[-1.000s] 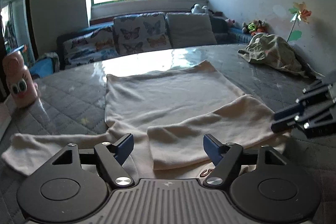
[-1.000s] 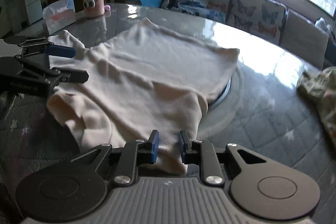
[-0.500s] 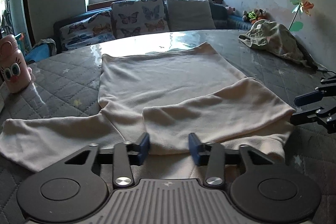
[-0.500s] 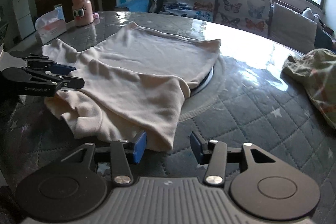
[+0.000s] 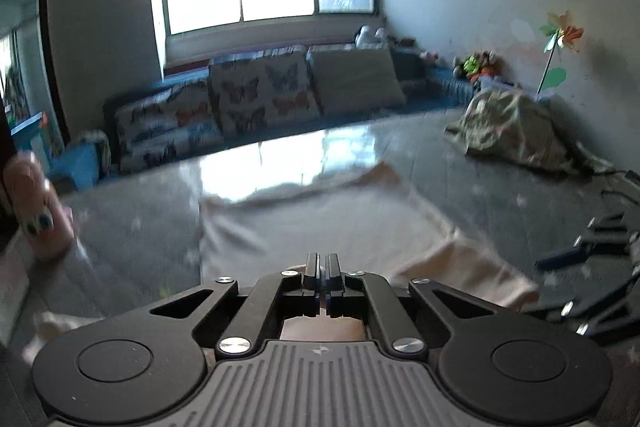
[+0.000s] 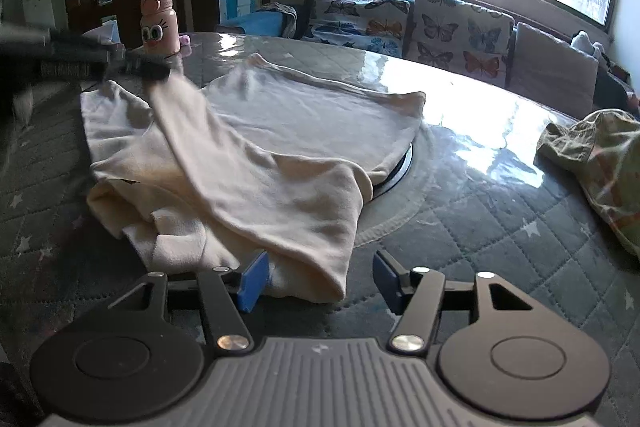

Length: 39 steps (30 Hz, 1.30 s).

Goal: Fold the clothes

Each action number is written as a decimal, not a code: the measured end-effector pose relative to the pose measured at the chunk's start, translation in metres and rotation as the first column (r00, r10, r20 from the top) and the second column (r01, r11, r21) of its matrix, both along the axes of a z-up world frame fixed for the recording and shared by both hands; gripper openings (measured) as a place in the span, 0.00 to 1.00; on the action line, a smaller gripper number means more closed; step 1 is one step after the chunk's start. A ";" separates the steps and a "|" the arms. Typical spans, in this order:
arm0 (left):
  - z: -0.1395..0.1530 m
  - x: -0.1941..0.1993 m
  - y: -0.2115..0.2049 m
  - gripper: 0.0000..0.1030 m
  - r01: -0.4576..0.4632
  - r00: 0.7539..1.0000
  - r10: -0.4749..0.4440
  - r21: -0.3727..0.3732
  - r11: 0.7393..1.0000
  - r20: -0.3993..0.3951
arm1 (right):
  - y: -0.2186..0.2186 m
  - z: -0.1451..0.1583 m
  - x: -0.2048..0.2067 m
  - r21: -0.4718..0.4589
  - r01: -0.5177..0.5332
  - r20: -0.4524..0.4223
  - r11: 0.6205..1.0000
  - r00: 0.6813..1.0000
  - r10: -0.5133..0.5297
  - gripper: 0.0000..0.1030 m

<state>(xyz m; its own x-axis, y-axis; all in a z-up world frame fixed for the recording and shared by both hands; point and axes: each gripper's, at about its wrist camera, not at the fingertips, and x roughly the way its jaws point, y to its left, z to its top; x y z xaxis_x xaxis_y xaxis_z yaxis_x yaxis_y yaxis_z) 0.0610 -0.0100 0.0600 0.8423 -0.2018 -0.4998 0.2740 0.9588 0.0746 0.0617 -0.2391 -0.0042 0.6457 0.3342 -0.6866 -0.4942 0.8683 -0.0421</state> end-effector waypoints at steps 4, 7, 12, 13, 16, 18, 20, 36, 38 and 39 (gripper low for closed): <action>0.020 0.004 -0.006 0.02 0.012 0.999 -0.012 -0.004 1.000 0.038 | -0.001 0.000 0.001 0.017 0.020 0.018 1.000 1.000 -0.021 0.63; 0.035 0.008 -0.016 0.02 0.031 0.997 -0.032 0.010 0.999 0.070 | -0.001 -0.002 0.003 0.026 0.033 0.023 0.999 0.999 -0.034 0.64; 0.062 0.013 -0.035 0.02 0.071 0.989 -0.075 0.034 0.997 0.131 | 0.006 -0.006 0.002 0.009 0.032 0.050 0.999 0.998 -0.032 0.64; 0.068 0.014 -0.037 0.02 0.080 0.986 -0.084 0.036 0.996 0.144 | 0.007 -0.006 0.000 0.000 0.029 0.064 1.000 0.998 -0.029 0.64; 0.080 0.014 -0.042 0.02 0.102 0.979 -0.107 0.037 0.994 0.172 | 0.005 -0.005 -0.004 -0.020 0.049 0.095 0.999 0.994 -0.047 0.64; 0.081 0.013 -0.044 0.02 0.108 0.978 -0.114 0.043 0.993 0.176 | -0.001 -0.005 -0.004 -0.009 0.076 0.093 0.997 0.993 -0.075 0.64; 0.077 0.012 -0.043 0.02 0.106 0.979 -0.113 0.052 0.993 0.169 | -0.007 -0.005 -0.005 -0.002 0.107 0.093 0.994 0.990 -0.106 0.64; -0.037 0.000 0.008 0.07 0.027 0.995 -0.015 0.116 0.993 -0.101 | -0.029 -0.003 -0.015 -0.006 0.120 0.027 0.993 0.992 -0.120 0.59; -0.041 -0.001 0.010 0.07 0.012 0.995 0.002 0.129 0.992 -0.103 | -0.030 0.006 -0.011 0.029 0.106 0.016 0.994 0.994 -0.106 0.53; -0.041 -0.001 0.011 0.07 0.004 0.995 0.009 0.132 0.991 -0.099 | -0.030 0.010 -0.007 0.044 0.103 0.011 0.994 0.995 -0.103 0.52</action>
